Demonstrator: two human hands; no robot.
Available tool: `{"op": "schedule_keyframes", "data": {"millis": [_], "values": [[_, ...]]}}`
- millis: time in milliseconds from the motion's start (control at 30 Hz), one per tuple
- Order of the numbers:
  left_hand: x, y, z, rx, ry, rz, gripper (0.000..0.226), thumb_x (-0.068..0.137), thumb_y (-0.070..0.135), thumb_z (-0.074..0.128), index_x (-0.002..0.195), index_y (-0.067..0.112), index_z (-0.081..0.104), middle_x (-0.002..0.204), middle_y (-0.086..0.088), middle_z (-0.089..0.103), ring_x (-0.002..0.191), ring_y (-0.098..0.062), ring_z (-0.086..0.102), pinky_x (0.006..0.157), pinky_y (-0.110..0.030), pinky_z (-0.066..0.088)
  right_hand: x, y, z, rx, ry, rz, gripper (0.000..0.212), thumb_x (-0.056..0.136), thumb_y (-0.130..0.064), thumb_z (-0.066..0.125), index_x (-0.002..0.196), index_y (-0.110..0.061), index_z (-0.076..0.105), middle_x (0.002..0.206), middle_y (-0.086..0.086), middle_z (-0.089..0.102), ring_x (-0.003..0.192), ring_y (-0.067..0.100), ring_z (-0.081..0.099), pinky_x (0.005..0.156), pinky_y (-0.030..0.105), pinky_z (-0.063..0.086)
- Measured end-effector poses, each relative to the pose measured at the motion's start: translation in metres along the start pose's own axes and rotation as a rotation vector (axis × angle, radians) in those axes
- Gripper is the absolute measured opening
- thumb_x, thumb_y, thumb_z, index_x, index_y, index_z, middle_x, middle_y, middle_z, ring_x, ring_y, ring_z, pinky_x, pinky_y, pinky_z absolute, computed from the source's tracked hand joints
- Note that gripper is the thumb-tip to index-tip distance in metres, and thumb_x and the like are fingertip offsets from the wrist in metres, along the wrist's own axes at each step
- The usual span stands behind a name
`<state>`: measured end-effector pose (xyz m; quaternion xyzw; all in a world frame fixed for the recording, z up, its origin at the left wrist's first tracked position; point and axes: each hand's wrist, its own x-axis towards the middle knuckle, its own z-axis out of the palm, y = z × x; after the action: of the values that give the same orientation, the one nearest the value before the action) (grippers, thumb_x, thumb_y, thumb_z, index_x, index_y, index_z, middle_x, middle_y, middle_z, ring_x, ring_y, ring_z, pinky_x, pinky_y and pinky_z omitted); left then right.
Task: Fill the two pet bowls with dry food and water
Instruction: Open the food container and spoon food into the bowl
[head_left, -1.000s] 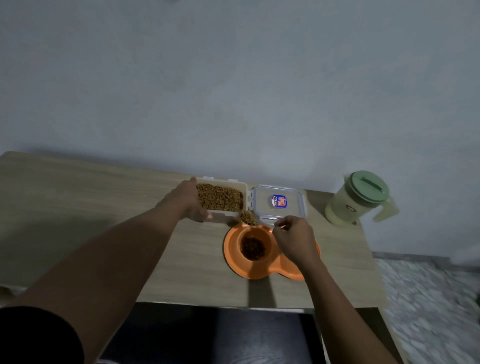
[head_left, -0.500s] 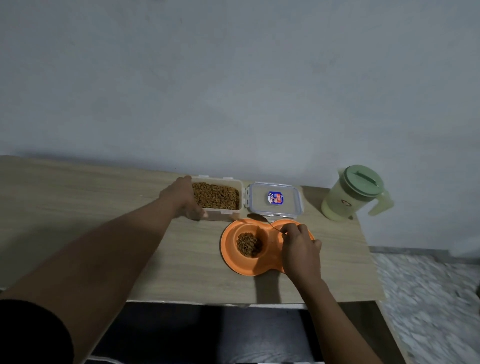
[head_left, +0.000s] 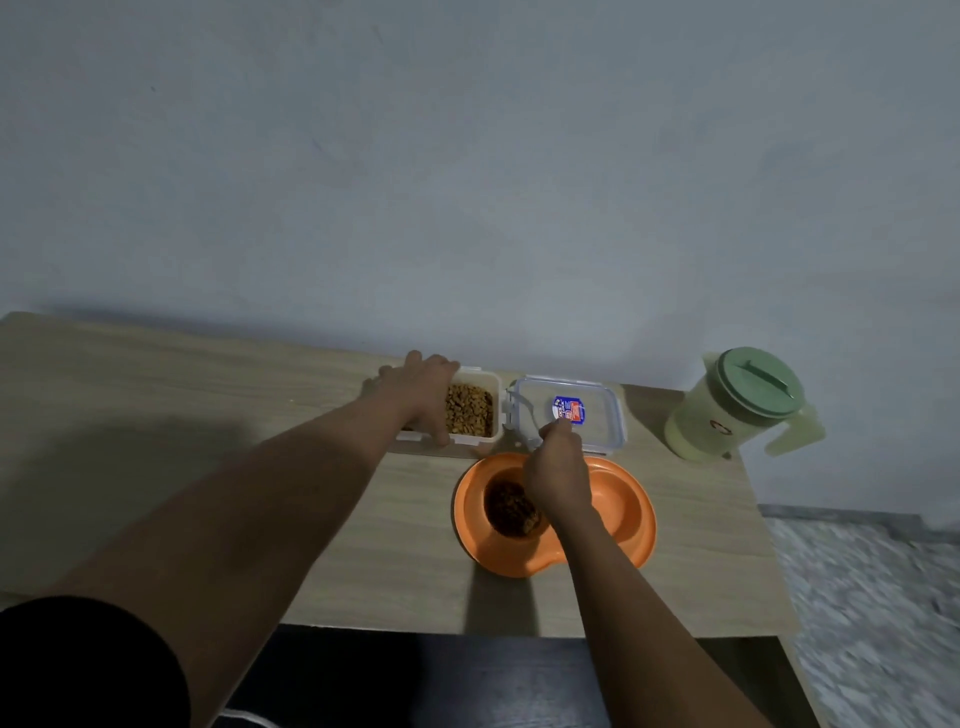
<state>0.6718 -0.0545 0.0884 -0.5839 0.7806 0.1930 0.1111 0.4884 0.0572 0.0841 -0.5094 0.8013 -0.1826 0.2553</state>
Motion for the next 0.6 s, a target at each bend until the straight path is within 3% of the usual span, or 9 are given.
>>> {"op": "schedule_keyframes", "data": {"millis": [200,300,467,600], "values": [[-0.002,-0.03,-0.011,0.049,-0.009,-0.035,0.122,0.054,0.044,0.092,0.155,0.026,0.027,0.152,0.001,0.036,0.139,-0.029,0.03,0.103,-0.059,0.041,0.005,-0.029,0.026,-0.1,-0.124,-0.115,0.031,0.095,0.002,0.048,0.124,-0.009,0.042,0.121,0.018,0.048,0.099,0.035,0.059,0.072,0.034,0.043],[-0.005,-0.051,-0.015,0.052,-0.008,-0.055,0.123,0.054,0.043,0.092,0.156,0.026,0.026,0.153,0.001,0.036,0.14,-0.028,0.03,0.103,-0.058,0.043,0.005,-0.045,0.044,-0.095,-0.176,-0.16,0.028,0.097,-0.002,0.05,0.123,-0.009,0.043,0.126,0.019,0.046,0.102,0.035,0.061,0.075,0.034,0.046],[-0.007,-0.067,-0.017,0.039,0.003,-0.061,0.126,0.052,0.043,0.092,0.157,0.027,0.024,0.154,0.003,0.036,0.141,-0.027,0.03,0.103,-0.057,0.044,0.004,-0.057,0.069,-0.184,-0.217,-0.164,0.032,0.099,-0.011,0.051,0.129,-0.012,0.042,0.129,0.017,0.048,0.105,0.033,0.063,0.086,0.042,0.056],[-0.004,-0.07,-0.014,0.027,0.015,-0.062,0.129,0.048,0.044,0.091,0.156,0.029,0.024,0.154,0.003,0.037,0.141,-0.026,0.031,0.102,-0.059,0.044,0.005,-0.054,0.076,-0.287,-0.21,-0.196,0.03,0.099,-0.016,0.049,0.128,-0.014,0.044,0.125,0.012,0.056,0.116,0.034,0.058,0.102,0.055,0.039]]}}
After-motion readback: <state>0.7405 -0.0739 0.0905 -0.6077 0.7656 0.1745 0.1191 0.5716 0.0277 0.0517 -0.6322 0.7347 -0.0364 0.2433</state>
